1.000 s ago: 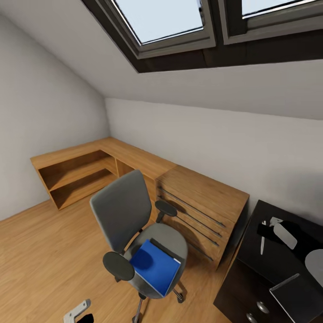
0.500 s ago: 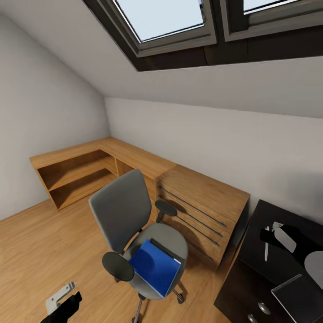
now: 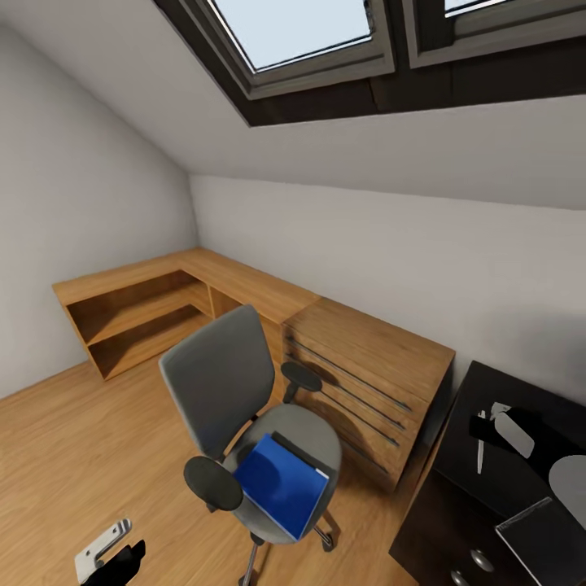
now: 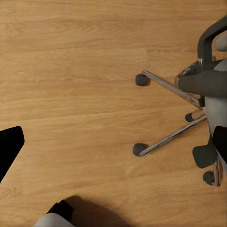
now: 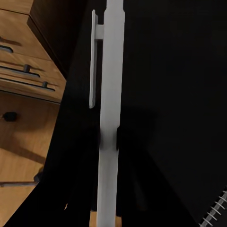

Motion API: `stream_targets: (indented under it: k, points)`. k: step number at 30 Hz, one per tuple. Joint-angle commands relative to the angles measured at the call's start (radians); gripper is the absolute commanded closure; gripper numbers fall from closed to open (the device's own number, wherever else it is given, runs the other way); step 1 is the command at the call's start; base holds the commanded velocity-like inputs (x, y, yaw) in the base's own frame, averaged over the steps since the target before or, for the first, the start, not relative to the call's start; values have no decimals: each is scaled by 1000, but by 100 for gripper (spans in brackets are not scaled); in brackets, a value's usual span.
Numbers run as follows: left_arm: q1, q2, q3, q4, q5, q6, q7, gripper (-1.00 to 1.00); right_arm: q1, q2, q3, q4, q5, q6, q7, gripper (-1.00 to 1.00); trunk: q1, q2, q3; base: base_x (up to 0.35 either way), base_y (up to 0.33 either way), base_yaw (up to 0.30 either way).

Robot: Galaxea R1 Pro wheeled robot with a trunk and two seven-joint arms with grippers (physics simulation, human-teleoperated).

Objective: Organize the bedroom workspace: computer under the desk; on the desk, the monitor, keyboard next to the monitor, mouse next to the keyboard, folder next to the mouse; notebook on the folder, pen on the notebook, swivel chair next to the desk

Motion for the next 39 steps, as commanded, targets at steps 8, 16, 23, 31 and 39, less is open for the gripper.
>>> stream_targets:
  k: [8,16,23,31,39]
  points:
    - [0,1,-2,-2,6,3,7,-100,-1,-1,7,-3,-11,3,-6,100,31,-58,-27,0,0,0]
    - [0,0,-2,-2,9,3,7,-100,-1,-1,8,-3,-11,3,-6,100,62,-114,-52,0,0,0]
    - [0,0,-2,-2,9,3,8,-100,-1,-1,9,-3,-11,3,-6,100,89,-163,-74,0,0,0]
    - [0,1,-2,5,9,3,10,-100,-1,0,6,-3,42,3,-6,100,108,-198,-89,0,0,0]
    - [0,1,-2,7,9,3,9,-100,-1,0,7,-3,49,3,-6,100,108,-198,-89,0,0,0]
